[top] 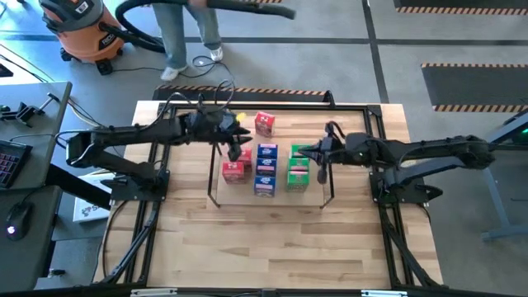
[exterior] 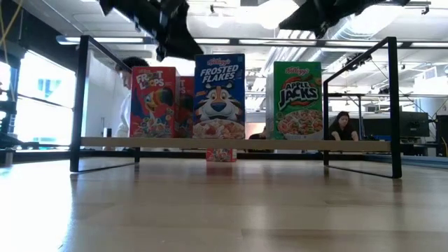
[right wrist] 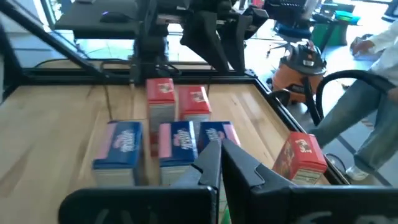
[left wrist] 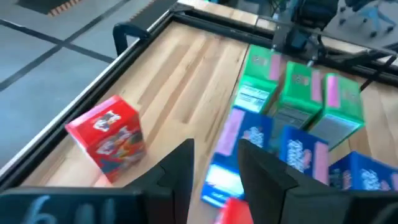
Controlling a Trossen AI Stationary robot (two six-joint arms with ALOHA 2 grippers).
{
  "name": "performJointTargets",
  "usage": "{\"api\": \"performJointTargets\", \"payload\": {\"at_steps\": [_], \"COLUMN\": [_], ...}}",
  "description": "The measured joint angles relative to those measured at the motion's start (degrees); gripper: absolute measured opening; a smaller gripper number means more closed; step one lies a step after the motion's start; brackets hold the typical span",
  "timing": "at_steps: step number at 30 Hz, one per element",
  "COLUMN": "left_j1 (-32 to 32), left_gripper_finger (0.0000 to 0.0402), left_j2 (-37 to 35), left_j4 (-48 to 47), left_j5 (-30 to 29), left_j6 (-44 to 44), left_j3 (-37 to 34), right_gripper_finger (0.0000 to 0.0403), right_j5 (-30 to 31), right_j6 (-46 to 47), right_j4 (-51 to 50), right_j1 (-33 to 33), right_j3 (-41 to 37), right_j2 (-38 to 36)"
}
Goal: Stack cereal on shelf
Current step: Put the red cereal box on the shelf aligned with the other red cereal boxes
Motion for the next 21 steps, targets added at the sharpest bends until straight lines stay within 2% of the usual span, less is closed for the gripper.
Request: {"api": "performJointTargets", "payload": {"at_steps": [8,13,16,21], "left_j1": [12.04,14.04,14.08,16.94], "left_gripper_finger": [0.0050,0.0005,0.0005,0.0001], "left_j2": [1.99,2.03,2.04,2.10], "left_j4": [3.39,4.97,9.60,16.72], "left_j5": [13.79,15.59,15.78,19.57], "left_j6": [8.33,12.53,14.20,13.05], "left_j3": [0.00,-0.24,-3.34,-8.63], "right_gripper_finger": [0.0000,0.0013,0.0040,0.0079], "right_j5": [-4.84,-5.48,-8.96,-13.59], "right_j6": [1.08,3.32,3.48,1.42], "right_j4": [2.34,6.77,7.91,5.32], "right_j1": [-7.83,-12.49,-15.65,-20.14], "right_j3": [0.00,0.00,0.51,7.09], "right_j2": [5.13,9.39,12.48,19.60]}}
